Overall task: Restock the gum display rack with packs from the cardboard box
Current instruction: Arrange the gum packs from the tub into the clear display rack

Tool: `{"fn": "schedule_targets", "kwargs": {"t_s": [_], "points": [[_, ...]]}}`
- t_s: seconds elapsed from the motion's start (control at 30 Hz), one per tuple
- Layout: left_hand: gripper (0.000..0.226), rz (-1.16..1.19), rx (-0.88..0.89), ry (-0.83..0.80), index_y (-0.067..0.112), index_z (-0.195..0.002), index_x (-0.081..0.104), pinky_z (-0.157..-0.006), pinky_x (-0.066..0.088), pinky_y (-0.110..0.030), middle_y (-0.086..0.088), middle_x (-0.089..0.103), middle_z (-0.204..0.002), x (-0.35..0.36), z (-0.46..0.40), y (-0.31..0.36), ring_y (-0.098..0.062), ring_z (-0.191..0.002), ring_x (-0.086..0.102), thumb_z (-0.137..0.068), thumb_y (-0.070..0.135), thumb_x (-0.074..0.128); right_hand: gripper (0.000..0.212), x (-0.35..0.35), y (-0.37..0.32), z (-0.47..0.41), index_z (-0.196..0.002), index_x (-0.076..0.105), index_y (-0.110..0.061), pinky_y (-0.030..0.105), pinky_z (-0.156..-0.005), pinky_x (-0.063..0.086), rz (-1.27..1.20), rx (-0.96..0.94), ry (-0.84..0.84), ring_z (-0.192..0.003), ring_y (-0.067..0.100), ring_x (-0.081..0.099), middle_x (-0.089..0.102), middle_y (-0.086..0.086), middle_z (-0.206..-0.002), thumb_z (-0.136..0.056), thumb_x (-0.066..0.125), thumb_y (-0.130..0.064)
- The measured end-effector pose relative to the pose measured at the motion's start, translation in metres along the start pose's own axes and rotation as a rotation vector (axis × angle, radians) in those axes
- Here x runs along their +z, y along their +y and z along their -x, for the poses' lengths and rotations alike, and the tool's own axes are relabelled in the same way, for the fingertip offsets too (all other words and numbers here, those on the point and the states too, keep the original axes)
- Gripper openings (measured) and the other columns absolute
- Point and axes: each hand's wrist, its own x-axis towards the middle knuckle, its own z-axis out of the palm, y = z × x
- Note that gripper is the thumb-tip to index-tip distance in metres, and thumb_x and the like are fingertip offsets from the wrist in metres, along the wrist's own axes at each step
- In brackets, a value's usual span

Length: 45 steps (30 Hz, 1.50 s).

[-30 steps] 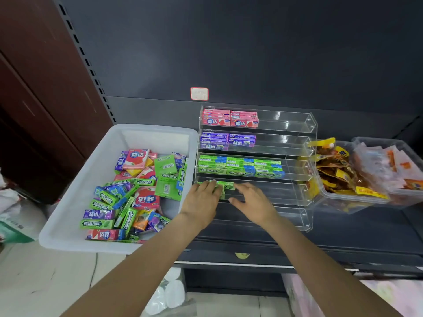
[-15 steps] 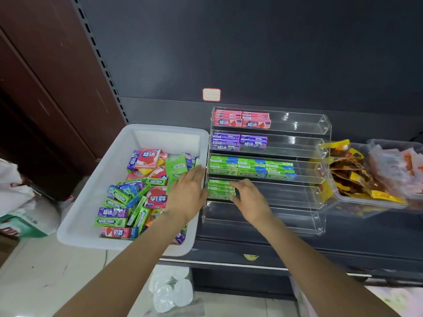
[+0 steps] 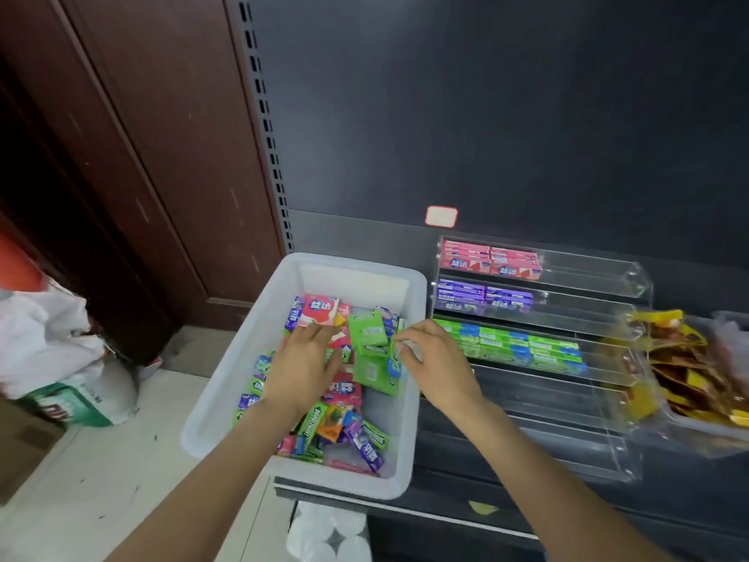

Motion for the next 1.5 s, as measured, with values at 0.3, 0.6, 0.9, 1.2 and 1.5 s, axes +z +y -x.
{"fn": "schedule_targets", "kwargs": {"t_s": [0.3,0.6,0.9,1.2,1.5], "points": [[0.051,0.077,-0.163,-0.067,0.015,-0.140,0.042,-0.103,0.036,-0.043,-0.008,0.045,-0.139,-0.043,-0.045,-0.140,-0.031,-0.126,0.040,-0.092,0.028,0.053,0.044,0.093,-0.076,-0.087,-0.137,0.043,-0.013,0.034,-0.105,0.035,0.093,0.019,-0.182,-0.128,0.022,0.041,0.047,0.008,-0.136,-0.096,0.049,-0.027],[0.057,0.427,-0.048,-0.338,0.023,-0.145,0.031,-0.101,0.019,-0.013,0.001,0.033,-0.150,-0.042,-0.070,-0.180,-0.015,-0.140,0.024,-0.094,0.034,0.052,0.068,0.159,-0.091,-0.163,-0.148,0.022,-0.014,0.036,-0.114,0.022,0.219,0.117,-0.304,-0.140,0.022,0.026,0.028,0.005,-0.153,-0.092,0.057,-0.030],[0.049,0.549,-0.021,-0.348,0.025,-0.145,0.034,-0.095,0.027,-0.014,0.004,0.039,-0.146,-0.035,-0.068,-0.181,-0.014,-0.133,0.039,-0.098,0.030,0.046,0.046,0.152,-0.088,-0.177,-0.110,0.056,-0.011,0.041,-0.089,0.047,0.282,0.172,-0.199,-0.106,0.025,0.045,0.041,0.008,-0.111,-0.072,0.079,-0.027],[0.043,0.484,0.060,-0.113,0.017,-0.137,0.046,-0.091,0.030,-0.012,-0.001,0.050,-0.136,-0.041,-0.065,-0.156,-0.015,-0.123,0.046,-0.095,0.023,0.053,0.011,0.105,-0.097,-0.131,-0.080,0.065,-0.021,0.025,-0.072,0.046,-0.382,0.169,-0.043,-0.077,0.010,0.060,0.067,-0.003,-0.081,-0.080,0.071,-0.011],[0.017,0.495,0.041,-0.015,0.014,-0.104,0.068,-0.054,0.036,-0.009,0.001,0.068,-0.086,-0.050,-0.048,-0.148,-0.005,-0.066,0.052,-0.092,0.017,0.057,0.018,0.099,-0.094,-0.106,-0.105,0.065,-0.014,0.022,-0.081,0.050,-0.364,0.222,-0.157,-0.092,0.009,0.063,0.068,0.000,-0.099,-0.087,0.064,-0.017]]}}
